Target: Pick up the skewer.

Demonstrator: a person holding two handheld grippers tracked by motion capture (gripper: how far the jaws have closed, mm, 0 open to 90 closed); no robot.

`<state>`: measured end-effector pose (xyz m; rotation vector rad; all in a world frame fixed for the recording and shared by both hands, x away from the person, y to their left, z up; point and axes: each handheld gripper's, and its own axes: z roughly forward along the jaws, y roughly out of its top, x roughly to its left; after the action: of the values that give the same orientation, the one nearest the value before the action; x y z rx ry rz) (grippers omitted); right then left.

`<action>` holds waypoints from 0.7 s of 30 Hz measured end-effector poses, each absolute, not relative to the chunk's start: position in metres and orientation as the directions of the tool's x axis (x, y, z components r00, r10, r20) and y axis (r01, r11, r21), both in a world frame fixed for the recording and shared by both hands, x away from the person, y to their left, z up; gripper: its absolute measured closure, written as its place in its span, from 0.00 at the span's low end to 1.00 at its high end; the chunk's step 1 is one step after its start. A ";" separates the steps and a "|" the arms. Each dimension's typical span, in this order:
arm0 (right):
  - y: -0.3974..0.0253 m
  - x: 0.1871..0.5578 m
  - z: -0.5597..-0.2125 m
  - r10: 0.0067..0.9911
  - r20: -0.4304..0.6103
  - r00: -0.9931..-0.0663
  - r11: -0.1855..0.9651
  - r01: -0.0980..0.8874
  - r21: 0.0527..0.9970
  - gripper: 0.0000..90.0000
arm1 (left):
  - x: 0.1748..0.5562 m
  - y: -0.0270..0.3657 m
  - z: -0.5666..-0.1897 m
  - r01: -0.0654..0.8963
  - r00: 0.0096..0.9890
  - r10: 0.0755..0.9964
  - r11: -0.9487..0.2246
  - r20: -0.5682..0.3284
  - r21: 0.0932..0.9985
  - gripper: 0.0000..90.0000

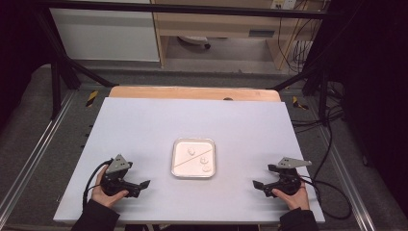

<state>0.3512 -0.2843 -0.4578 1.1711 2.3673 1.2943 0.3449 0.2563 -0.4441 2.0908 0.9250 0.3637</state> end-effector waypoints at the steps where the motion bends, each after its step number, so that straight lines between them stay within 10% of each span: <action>1: -0.284 0.351 -0.458 0.722 0.186 -0.666 0.303 0.547 0.781 0.01 | 0.345 0.256 -0.444 0.490 0.691 0.721 -0.411 -0.055 0.769 0.01; 21: -0.284 0.351 -0.458 0.721 0.184 -0.668 0.307 0.546 0.779 0.01 | 0.349 0.244 -0.430 0.467 0.707 0.707 -0.433 -0.032 0.771 0.01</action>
<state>0.3510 -0.2842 -0.4578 1.1674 2.3713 1.2894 0.3489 0.2435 -0.4297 2.1077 0.8913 0.3794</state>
